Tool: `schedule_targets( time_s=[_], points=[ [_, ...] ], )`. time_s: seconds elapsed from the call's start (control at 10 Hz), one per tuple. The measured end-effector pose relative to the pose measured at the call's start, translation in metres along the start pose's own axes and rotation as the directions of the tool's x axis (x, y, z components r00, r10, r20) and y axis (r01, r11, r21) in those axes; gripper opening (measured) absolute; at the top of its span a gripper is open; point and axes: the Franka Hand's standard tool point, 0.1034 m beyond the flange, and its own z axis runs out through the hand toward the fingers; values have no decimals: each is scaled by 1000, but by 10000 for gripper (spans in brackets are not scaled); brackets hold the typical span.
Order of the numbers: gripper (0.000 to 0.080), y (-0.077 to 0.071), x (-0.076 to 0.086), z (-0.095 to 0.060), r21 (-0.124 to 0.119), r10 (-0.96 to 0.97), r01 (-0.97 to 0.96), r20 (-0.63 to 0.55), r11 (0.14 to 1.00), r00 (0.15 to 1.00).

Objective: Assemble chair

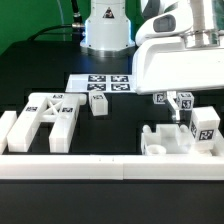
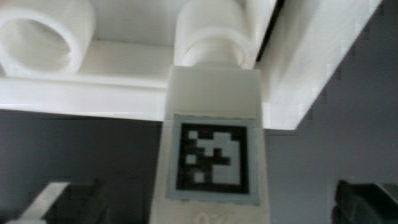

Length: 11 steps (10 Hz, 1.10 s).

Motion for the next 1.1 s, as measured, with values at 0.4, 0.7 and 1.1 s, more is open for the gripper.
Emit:
schedule_targets(
  time_s=[0.4, 0.7, 1.1],
  points=[
    [648, 9, 11, -11, -4, -11, 11, 13, 1000, 1000],
    [648, 8, 14, -18, 0, -10, 10, 50, 1000, 999],
    [648, 13, 5, -13, 6, -4, 2, 238, 1000, 971]
  ],
)
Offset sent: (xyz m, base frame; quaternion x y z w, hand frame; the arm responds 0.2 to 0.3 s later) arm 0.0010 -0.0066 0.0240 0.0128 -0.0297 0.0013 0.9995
